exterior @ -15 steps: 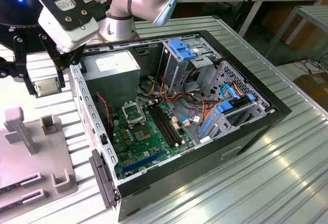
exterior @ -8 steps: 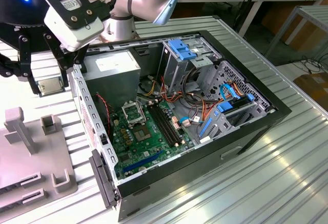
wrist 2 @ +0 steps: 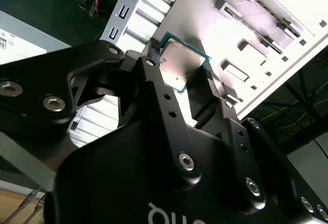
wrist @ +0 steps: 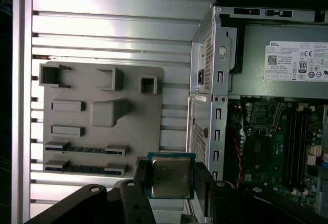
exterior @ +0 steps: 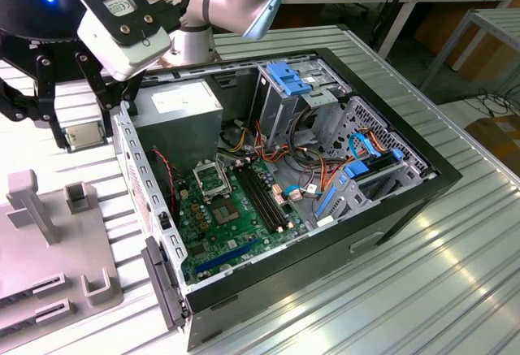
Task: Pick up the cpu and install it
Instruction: 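Pick up the cpu and move it towards the insertion slot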
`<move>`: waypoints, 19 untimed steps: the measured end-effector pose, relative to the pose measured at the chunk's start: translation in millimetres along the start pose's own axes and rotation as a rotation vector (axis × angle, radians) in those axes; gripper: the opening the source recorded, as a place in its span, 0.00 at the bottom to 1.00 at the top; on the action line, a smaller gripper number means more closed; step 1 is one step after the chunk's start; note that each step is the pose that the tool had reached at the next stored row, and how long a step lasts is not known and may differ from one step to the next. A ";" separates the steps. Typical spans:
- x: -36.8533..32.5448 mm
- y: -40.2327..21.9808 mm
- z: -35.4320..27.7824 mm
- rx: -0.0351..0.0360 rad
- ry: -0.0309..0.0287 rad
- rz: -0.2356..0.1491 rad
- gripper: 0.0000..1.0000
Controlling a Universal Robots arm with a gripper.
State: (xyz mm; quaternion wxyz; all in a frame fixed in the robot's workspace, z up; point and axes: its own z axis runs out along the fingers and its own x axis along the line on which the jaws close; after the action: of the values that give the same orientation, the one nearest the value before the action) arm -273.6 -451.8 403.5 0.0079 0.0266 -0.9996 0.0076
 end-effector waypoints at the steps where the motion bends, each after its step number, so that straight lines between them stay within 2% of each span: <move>1: -1.3 -0.1 0.0 0.0000 0.0000 0.000 0.47; 13: -8.2 -0.4 -0.1 0.0001 0.0000 0.000 0.47; 19: -14.0 -0.7 -0.2 0.0000 0.0000 0.000 0.47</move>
State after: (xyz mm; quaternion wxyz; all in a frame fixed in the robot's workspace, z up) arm -259.6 -451.8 403.5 0.0079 0.0266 -0.9996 0.0077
